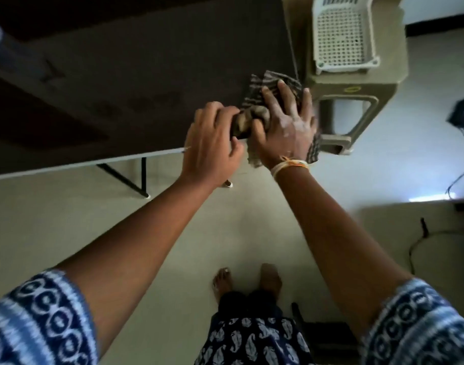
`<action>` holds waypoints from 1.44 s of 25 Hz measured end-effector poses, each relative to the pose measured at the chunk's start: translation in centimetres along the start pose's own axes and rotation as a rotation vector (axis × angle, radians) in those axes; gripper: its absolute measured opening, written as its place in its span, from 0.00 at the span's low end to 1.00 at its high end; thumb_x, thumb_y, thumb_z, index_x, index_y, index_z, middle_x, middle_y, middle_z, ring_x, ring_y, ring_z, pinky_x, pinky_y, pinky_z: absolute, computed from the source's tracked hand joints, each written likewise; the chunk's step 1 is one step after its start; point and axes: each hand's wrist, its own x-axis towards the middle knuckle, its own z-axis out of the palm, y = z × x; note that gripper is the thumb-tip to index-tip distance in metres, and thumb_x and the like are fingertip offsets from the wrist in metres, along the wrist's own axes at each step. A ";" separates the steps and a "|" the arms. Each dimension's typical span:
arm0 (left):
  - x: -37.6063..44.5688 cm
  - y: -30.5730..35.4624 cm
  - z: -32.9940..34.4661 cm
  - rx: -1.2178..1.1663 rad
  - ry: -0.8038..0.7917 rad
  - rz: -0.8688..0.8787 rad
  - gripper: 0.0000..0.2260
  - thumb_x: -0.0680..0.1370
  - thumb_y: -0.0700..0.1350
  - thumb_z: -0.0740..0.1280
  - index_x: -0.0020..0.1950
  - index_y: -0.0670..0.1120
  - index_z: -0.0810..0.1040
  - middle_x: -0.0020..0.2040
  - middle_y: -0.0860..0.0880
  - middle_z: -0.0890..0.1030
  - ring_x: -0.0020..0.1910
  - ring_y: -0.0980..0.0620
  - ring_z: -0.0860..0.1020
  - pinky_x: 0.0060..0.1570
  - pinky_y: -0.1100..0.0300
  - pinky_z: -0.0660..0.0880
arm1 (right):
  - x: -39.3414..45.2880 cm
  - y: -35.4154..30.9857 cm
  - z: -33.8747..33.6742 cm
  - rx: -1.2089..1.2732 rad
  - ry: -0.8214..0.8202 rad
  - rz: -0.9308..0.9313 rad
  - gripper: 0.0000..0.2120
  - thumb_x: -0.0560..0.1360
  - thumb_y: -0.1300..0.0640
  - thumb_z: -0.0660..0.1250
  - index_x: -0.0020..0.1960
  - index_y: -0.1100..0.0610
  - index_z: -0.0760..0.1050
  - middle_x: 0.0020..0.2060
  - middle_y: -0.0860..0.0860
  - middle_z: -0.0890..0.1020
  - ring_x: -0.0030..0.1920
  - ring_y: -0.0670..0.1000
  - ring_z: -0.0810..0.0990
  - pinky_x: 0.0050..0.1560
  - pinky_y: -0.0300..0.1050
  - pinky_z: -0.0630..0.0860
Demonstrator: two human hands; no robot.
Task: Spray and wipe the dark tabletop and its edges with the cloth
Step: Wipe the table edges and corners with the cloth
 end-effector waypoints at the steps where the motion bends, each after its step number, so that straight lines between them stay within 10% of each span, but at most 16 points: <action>1: 0.7 0.1 0.1 -0.024 0.000 0.020 0.19 0.70 0.43 0.64 0.61 0.43 0.75 0.58 0.41 0.75 0.54 0.41 0.74 0.52 0.49 0.72 | 0.3 -0.2 0.2 0.028 0.024 0.057 0.29 0.72 0.39 0.58 0.72 0.43 0.68 0.75 0.46 0.65 0.76 0.61 0.57 0.67 0.63 0.62; 11: 7.0 -3.7 -1.2 0.086 -0.297 0.217 0.20 0.78 0.43 0.65 0.70 0.50 0.72 0.74 0.47 0.67 0.72 0.48 0.66 0.67 0.48 0.68 | -3.3 -9.0 2.4 0.751 0.372 0.696 0.31 0.72 0.67 0.61 0.74 0.55 0.65 0.79 0.51 0.53 0.71 0.51 0.61 0.67 0.27 0.55; 17: 16.5 -2.0 0.3 0.047 -0.599 0.377 0.29 0.76 0.51 0.69 0.75 0.57 0.64 0.78 0.50 0.61 0.77 0.50 0.59 0.74 0.47 0.59 | -0.7 -7.0 1.8 0.763 0.458 0.749 0.28 0.71 0.57 0.60 0.72 0.56 0.68 0.77 0.54 0.57 0.70 0.50 0.63 0.67 0.49 0.71; 21: 19.5 -0.9 1.3 0.052 -0.670 0.463 0.31 0.73 0.58 0.71 0.74 0.61 0.65 0.77 0.50 0.61 0.76 0.49 0.59 0.73 0.47 0.59 | 0.7 -4.0 1.7 0.920 0.610 0.863 0.20 0.71 0.57 0.63 0.63 0.53 0.76 0.60 0.53 0.73 0.52 0.43 0.75 0.51 0.27 0.72; 24: 19.9 -0.9 1.3 0.037 -0.666 0.475 0.31 0.72 0.57 0.73 0.74 0.59 0.67 0.76 0.50 0.62 0.75 0.50 0.61 0.68 0.59 0.57 | 1.4 -3.1 1.9 1.057 0.695 1.008 0.18 0.71 0.56 0.60 0.60 0.54 0.77 0.51 0.50 0.80 0.49 0.45 0.78 0.51 0.40 0.76; 27: 19.8 -0.7 1.2 -0.011 -0.644 0.472 0.31 0.70 0.56 0.75 0.72 0.57 0.71 0.75 0.49 0.64 0.74 0.51 0.63 0.68 0.63 0.57 | 0.2 -7.7 2.9 1.104 0.764 1.163 0.27 0.72 0.60 0.58 0.72 0.54 0.67 0.65 0.49 0.74 0.64 0.44 0.72 0.66 0.34 0.68; 33: 20.1 -0.5 1.0 -0.011 -0.661 0.468 0.31 0.69 0.56 0.76 0.71 0.58 0.72 0.74 0.50 0.66 0.73 0.52 0.64 0.66 0.64 0.56 | -3.6 -17.6 4.9 1.286 0.376 1.215 0.34 0.74 0.57 0.56 0.78 0.58 0.49 0.74 0.50 0.61 0.74 0.45 0.59 0.70 0.26 0.52; 36: 20.2 -0.5 0.9 -0.029 -0.658 0.462 0.31 0.68 0.56 0.76 0.70 0.58 0.72 0.72 0.50 0.67 0.72 0.53 0.66 0.65 0.65 0.58 | -1.3 -13.0 3.8 1.216 0.561 1.229 0.33 0.73 0.56 0.56 0.77 0.59 0.54 0.73 0.55 0.67 0.73 0.52 0.65 0.74 0.41 0.60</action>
